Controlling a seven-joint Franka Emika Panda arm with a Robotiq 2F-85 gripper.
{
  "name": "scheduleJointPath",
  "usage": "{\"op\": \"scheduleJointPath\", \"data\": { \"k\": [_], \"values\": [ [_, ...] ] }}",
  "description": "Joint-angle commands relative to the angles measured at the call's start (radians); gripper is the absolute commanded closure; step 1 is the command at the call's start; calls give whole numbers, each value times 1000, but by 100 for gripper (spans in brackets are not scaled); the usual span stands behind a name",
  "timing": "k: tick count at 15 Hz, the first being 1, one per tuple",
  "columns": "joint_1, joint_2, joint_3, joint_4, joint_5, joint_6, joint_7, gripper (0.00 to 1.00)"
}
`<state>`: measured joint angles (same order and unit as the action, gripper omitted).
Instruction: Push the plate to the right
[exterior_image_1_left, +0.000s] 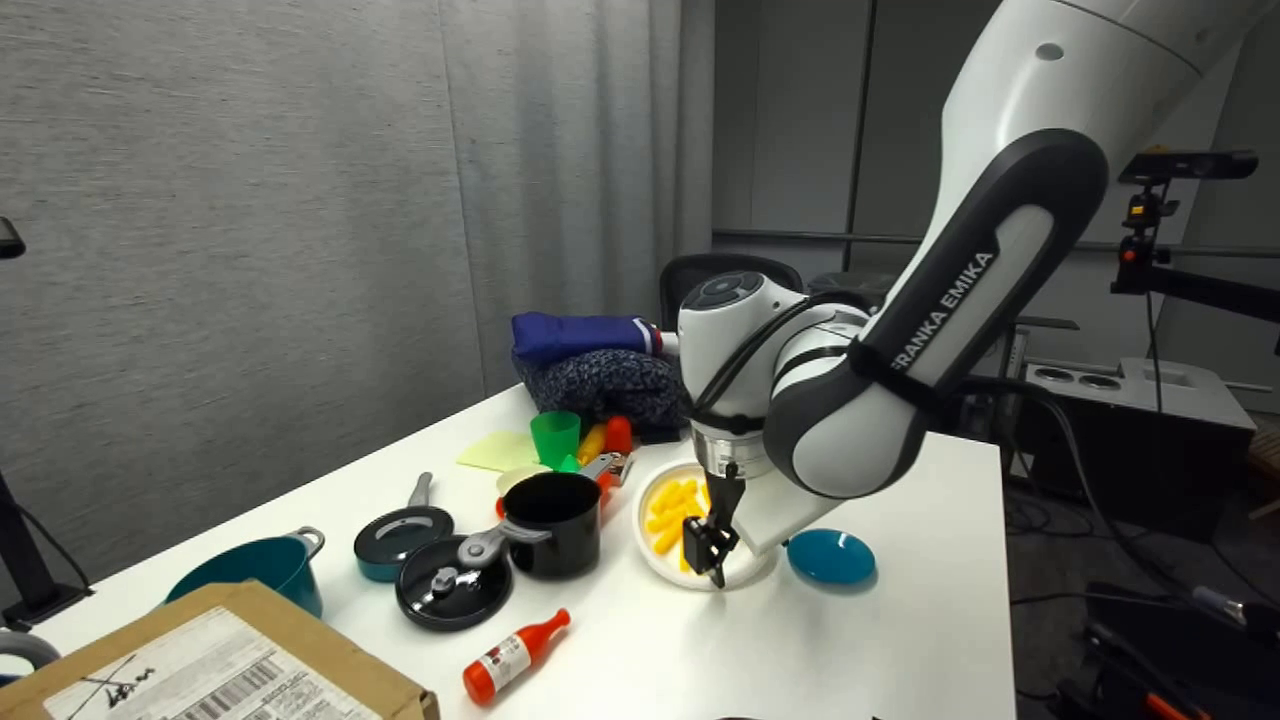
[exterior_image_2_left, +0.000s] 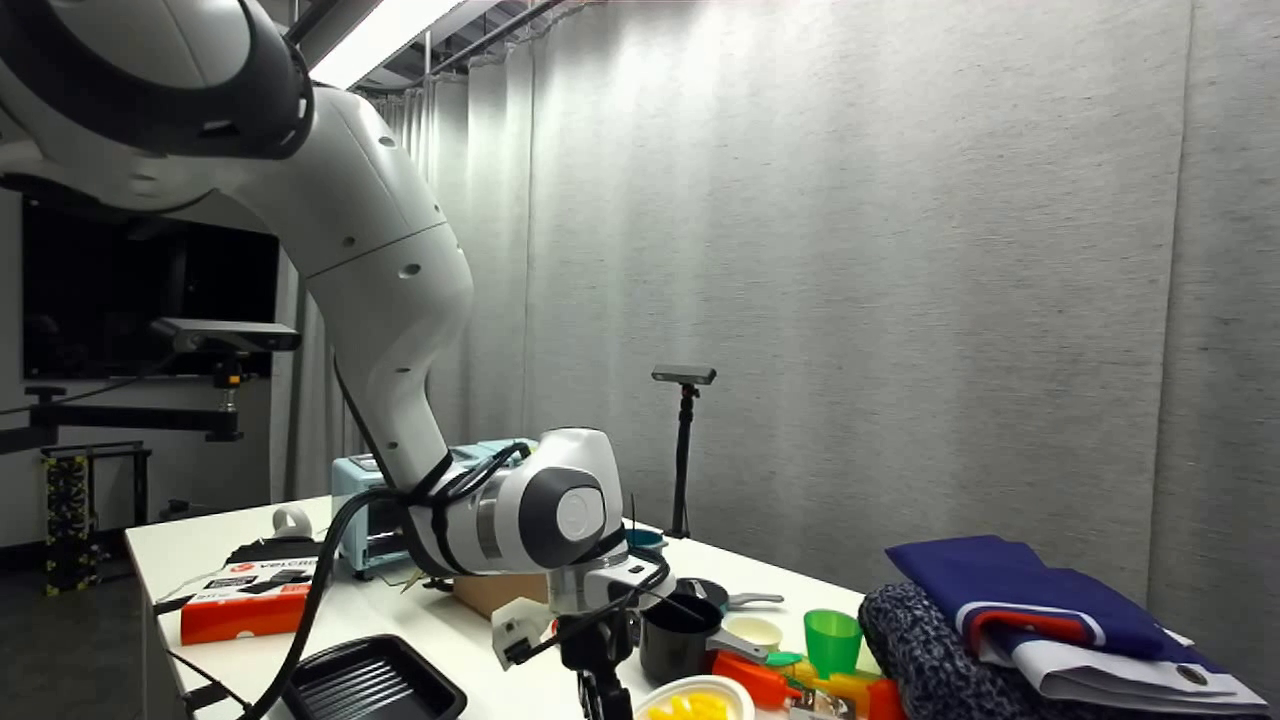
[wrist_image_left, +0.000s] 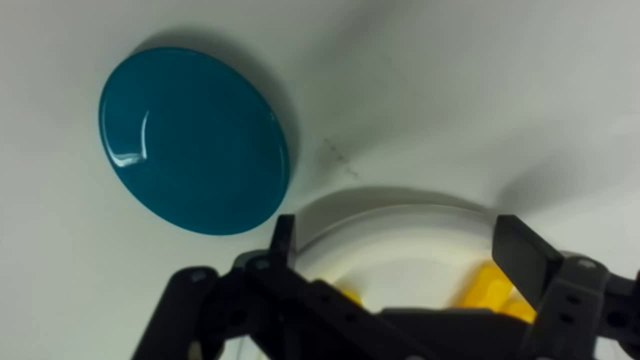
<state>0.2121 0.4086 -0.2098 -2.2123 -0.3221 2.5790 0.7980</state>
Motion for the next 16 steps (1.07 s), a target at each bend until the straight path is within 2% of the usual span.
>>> {"op": "scheduleJointPath", "data": {
  "k": [1, 4, 13, 14, 16],
  "values": [
    [0, -26, -32, -29, -47, 11, 42, 0],
    [-13, -50, -28, -35, -31, 18, 38, 0],
    [-41, -172, 52, -37, 43, 81, -18, 0],
    [-41, -175, 62, -34, 40, 88, -26, 0],
    [-17, -160, 40, -14, -29, 97, 56, 0]
  ]
}}
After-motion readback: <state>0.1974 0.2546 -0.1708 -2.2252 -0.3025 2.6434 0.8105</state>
